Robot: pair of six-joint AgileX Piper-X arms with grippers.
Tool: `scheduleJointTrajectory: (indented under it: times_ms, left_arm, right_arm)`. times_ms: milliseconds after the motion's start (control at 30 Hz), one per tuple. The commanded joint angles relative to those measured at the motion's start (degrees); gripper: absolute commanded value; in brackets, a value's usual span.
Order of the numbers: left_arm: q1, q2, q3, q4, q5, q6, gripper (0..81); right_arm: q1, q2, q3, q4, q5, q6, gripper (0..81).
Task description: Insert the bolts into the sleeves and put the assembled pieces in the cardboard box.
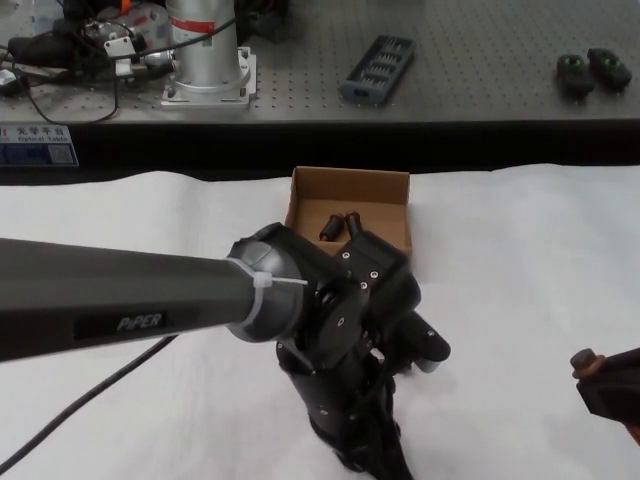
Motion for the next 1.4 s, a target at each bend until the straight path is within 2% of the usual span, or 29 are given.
scheduleJointTrajectory:
  times_ms: [0,267,433,633,833,1133,1367]
  left_arm:
    - [-0.33,-3.96,0.50,6.56,2.10,-0.10,0.7]
    - [-0.33,-15.44,1.17,7.23,4.98,-7.01,0.7]
    - [-0.19,-25.26,8.32,0.68,5.44,-12.44,0.7]
    - [-0.04,-38.71,21.20,-15.23,12.73,-21.08,0.7]
    - [-0.04,-49.32,29.72,-33.96,18.42,-27.12,0.7]
    - [0.76,-51.18,30.78,-36.43,22.67,-27.52,0.7]
    - [6.10,-51.18,30.78,-36.43,24.61,-27.63,0.7]
  right_arm:
    - [-0.14,-0.55,-0.30,-0.47,0.03,-0.11,1.8]
    - [-0.14,-0.55,-0.30,-6.66,0.02,4.72,1.8]
    - [-0.14,-0.55,-0.30,-11.66,-0.10,8.98,1.8]
    - [-0.14,-0.18,-0.30,-17.00,-0.42,13.77,1.8]
    - [-0.14,3.60,-0.30,-25.35,-4.65,19.14,1.8]
    - [-0.14,11.90,-0.30,-43.40,-12.64,30.91,1.8]
    - [-0.14,13.12,-0.30,-46.09,-13.29,33.39,1.8]
